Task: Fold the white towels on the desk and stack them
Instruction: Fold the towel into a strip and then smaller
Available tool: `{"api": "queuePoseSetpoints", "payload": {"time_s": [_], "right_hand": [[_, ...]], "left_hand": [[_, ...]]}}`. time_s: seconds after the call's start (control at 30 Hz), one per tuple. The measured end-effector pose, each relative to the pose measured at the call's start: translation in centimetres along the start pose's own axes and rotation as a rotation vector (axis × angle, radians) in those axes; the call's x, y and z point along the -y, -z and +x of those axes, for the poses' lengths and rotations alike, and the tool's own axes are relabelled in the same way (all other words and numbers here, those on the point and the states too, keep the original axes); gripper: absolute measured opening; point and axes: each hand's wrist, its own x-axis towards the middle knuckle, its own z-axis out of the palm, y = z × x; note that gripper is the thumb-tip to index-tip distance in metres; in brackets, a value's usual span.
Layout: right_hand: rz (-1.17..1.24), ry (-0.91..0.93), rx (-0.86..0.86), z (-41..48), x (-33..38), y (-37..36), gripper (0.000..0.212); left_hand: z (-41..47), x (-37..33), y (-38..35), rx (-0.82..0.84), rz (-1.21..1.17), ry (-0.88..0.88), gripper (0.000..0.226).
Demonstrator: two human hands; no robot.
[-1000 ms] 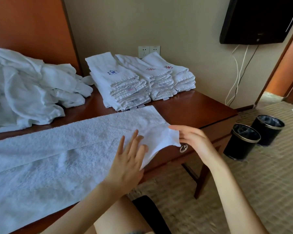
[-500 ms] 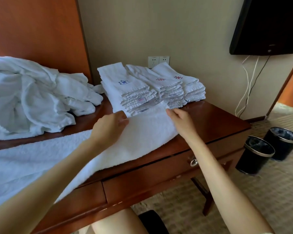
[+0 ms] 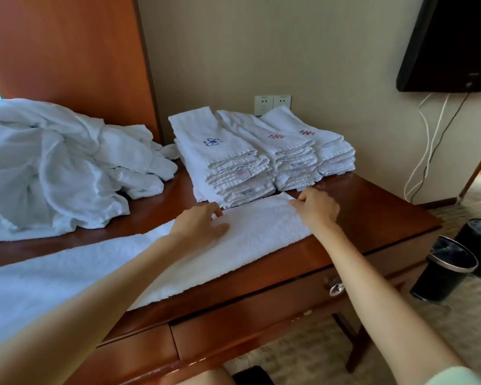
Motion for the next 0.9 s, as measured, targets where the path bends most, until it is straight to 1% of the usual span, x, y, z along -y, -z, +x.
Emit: {"api": "queuePoseSetpoints", "payload": {"time_s": [0.03,0.1,0.13,0.17,0.2,0.23,0.27,0.3,0.33,0.37,0.43,0.47,0.53,0.6,0.63,0.67,0.73,0.77,0.83,0.87,0.9], "right_hand": [[-0.074,0.014,0.001,0.1,0.3,0.5,0.036],[-0.177,0.126,-0.105,-0.8,1.7,0.7,0.042],[-0.130,0.238,-0.163,-1.7,2.8,0.4,0.040],[-0.027,0.375,-0.154,-3.0,4.1,-0.1,0.037],[0.093,0.503,-0.065,-4.3,5.3,-0.7,0.037],[0.170,0.587,0.078,-5.6,6.3,-1.5,0.040],[0.168,0.626,0.233,-6.8,6.9,-2.3,0.045],[0.106,0.641,0.326,-7.4,7.1,-3.0,0.051],[0.049,0.640,0.364,-7.5,7.1,-3.4,0.054],[0.020,0.633,0.376,-7.3,6.9,-3.5,0.056],[-0.005,0.625,0.393,-6.9,6.7,-3.5,0.057],[-0.015,0.626,0.396,-6.8,6.8,-3.4,0.057],[-0.044,0.626,0.386,-6.7,6.9,-3.4,0.058],[-0.065,0.605,0.379,-6.8,7.1,-3.4,0.058],[-0.071,0.584,0.384,-6.8,7.2,-3.4,0.058],[-0.076,0.562,0.394,-6.9,7.4,-3.4,0.058],[-0.107,0.528,0.402,-6.9,7.7,-3.4,0.058],[-0.130,0.501,0.412,-6.9,8.0,-3.2,0.058],[-0.199,0.474,0.421,-7.2,9.1,-2.6,0.055],[-0.211,0.501,0.398,-7.7,9.9,-2.2,0.053],[-0.171,0.568,0.367,-8.4,11.1,-1.7,0.052]], "left_hand": [[-0.5,0.2,0.0,-0.010,0.001,0.008,0.031],[-1.3,0.6,0.0,-0.033,-0.040,0.032,0.033],[-1.7,0.6,0.1,-0.040,-0.067,0.038,0.034],[-2.1,0.5,0.1,-0.042,-0.089,0.039,0.033],[-2.6,0.4,0.3,-0.048,-0.100,0.036,0.033],[-3.3,0.5,0.5,-0.063,-0.105,0.028,0.033],[-4.2,0.8,0.8,-0.087,-0.110,0.009,0.033],[-5.5,1.3,1.3,-0.115,-0.112,-0.028,0.035],[-7.1,2.3,1.8,-0.126,-0.107,-0.079,0.038],[-9.0,3.5,2.4,-0.105,-0.095,-0.121,0.045],[-13.4,6.7,4.0,0.012,-0.062,-0.130,0.068],[-15.4,8.8,4.7,0.075,-0.029,-0.091,0.078],[-18.7,13.6,6.2,0.151,0.068,0.052,0.085],[-21.3,18.2,8.0,0.151,0.156,0.228,0.078],[-22.5,20.0,8.9,0.151,0.191,0.310,0.080],[-23.4,21.4,9.7,0.154,0.210,0.369,0.086],[-24.0,22.9,10.7,0.160,0.204,0.416,0.099],[-23.8,23.1,10.9,0.167,0.198,0.429,0.097],[-23.0,22.9,11.0,0.183,0.204,0.446,0.082],[-22.6,22.7,11.0,0.179,0.206,0.444,0.076],[-22.5,22.5,10.9,0.158,0.204,0.431,0.071]]}}
